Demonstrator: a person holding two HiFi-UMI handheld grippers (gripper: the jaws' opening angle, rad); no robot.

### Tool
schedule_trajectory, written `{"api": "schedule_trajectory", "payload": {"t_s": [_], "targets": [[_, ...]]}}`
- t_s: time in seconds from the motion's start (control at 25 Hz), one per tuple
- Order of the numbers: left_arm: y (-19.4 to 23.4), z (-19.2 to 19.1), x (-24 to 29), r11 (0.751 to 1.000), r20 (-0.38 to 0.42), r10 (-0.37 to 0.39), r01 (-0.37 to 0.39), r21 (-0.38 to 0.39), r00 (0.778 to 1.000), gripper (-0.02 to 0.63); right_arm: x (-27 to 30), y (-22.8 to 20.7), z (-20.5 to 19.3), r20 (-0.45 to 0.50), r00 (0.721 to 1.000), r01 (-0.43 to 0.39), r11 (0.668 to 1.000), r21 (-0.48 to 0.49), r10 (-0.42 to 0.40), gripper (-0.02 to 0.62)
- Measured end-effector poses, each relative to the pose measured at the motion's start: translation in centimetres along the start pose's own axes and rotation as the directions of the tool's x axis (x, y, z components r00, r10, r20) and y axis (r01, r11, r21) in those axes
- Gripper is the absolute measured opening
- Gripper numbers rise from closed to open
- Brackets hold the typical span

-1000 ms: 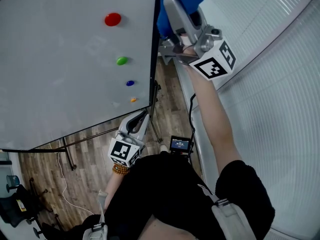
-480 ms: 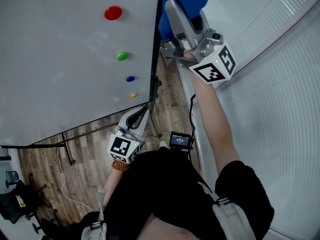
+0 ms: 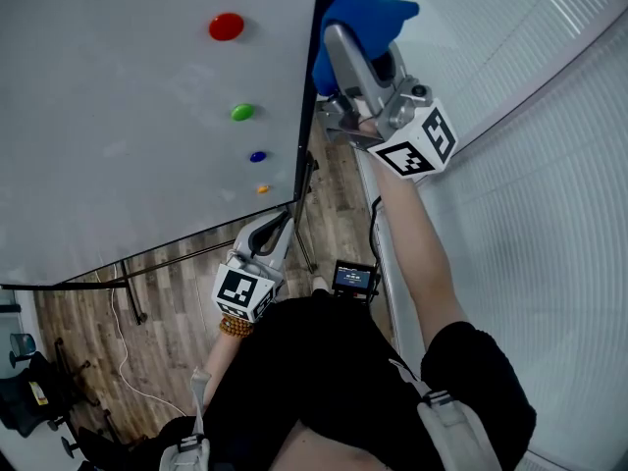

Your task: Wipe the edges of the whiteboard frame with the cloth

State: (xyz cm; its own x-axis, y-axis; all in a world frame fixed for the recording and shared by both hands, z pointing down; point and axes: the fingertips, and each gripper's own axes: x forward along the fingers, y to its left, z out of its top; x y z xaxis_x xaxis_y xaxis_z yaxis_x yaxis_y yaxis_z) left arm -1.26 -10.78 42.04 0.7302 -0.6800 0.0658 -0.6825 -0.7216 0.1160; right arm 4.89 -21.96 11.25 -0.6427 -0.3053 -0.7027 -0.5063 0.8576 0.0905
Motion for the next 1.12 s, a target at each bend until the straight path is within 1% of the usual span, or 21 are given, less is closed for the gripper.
{"api": "schedule_trajectory", "payload": {"t_s": [0.12, 0.32, 0.88, 1.12], "targets": [[0.2, 0.2, 0.0, 1.000, 0.001, 0.005, -0.005, 0.003, 1.000, 0.123, -0.4, -0.1, -0.5, -0.011, 1.000, 0.009, 1.000, 0.006, -0.009, 0.080], [0.3, -0.5, -0.3, 1.000, -0.009, 0.010, -0.010, 0.001, 1.000, 0.123, -1.6, 0.1, -1.6, -0.029, 0.999, 0.023, 1.000, 0.013, -0.023, 0.080], [0.1, -1.1, -0.4, 1.000, -0.013, -0.003, 0.003, -0.003, 1.000, 0.123, -4.0, 0.3, -4.5, -0.069, 0.995, 0.071, 0.997, 0.024, -0.069, 0.080], [0.1, -1.3, -0.4, 1.000, -0.016, -0.003, 0.003, -0.007, 1.000, 0.123, -4.9, 0.5, -5.7, -0.090, 0.993, 0.078, 0.996, 0.033, -0.075, 0.081]]}}
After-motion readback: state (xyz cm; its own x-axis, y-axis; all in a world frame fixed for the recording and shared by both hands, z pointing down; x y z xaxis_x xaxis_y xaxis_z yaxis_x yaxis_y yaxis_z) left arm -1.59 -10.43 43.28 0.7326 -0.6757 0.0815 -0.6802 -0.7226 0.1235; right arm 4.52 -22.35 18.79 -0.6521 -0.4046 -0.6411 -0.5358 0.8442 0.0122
